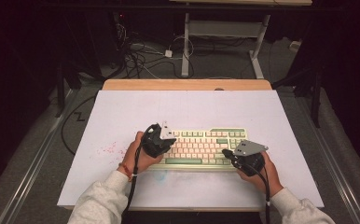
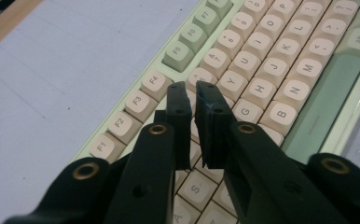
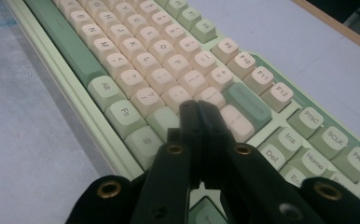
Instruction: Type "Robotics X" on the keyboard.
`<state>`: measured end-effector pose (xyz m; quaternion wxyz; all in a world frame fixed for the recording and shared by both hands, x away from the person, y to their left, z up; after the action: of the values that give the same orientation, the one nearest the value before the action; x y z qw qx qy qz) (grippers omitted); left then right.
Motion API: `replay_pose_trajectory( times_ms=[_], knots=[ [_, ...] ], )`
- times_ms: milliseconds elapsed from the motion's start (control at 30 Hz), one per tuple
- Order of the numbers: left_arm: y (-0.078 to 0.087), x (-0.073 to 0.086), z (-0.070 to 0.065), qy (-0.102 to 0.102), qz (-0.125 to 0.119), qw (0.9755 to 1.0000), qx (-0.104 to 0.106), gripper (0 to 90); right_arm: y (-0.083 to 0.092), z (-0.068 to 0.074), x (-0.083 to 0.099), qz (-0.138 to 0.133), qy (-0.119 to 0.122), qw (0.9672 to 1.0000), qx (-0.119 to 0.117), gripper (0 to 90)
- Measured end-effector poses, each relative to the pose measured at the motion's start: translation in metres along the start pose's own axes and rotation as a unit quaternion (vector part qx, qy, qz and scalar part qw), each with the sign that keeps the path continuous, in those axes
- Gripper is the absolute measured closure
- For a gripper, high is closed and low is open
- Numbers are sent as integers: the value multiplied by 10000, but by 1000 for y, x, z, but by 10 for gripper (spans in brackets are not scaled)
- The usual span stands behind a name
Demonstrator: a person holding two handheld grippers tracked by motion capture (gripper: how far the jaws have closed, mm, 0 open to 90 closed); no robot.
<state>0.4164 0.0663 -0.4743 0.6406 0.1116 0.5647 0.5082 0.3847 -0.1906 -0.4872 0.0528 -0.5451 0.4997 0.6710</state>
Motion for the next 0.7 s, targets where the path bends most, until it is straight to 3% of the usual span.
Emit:
replay_pose_trajectory(
  times_ms=[233, 333, 400, 467, 600, 700],
  knots=[
    [16, 5, 0, -78, -308, 9993, -188, 675, 10, -3, -3, -123, -76, 9999, 6, 900],
    [22, 11, 0, -89, -390, 9988, -270, 578, 12, -4, -4, -146, -86, 9999, -14, 900],
    [24, 16, 0, -75, -378, 9983, -446, 499, 13, -3, -5, -158, -99, 9998, -31, 900],
    [27, 20, -1, -58, -484, 9977, -469, 467, 13, -3, -5, -163, -104, 9998, -33, 900],
    [33, 30, -4, -23, -586, 9965, -600, 276, 13, -3, -6, -145, -85, 9998, -63, 900],
    [38, 41, -7, -11, -576, 9961, -673, 230, 13, -3, -8, -159, -86, 9998, -63, 900]
  ],
)
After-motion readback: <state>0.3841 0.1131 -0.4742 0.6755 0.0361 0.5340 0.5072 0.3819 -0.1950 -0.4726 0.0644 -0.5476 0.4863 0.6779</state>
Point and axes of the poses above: each handheld gripper's, and its own axes: y roughly backward along the jaws, x roughly out of its underside, z roughly to its left, the point moved 6 cm from there along -y, roughly forward along the jaws, and after that the axes turned 11 degrees about -y, right-handed, at the moved point
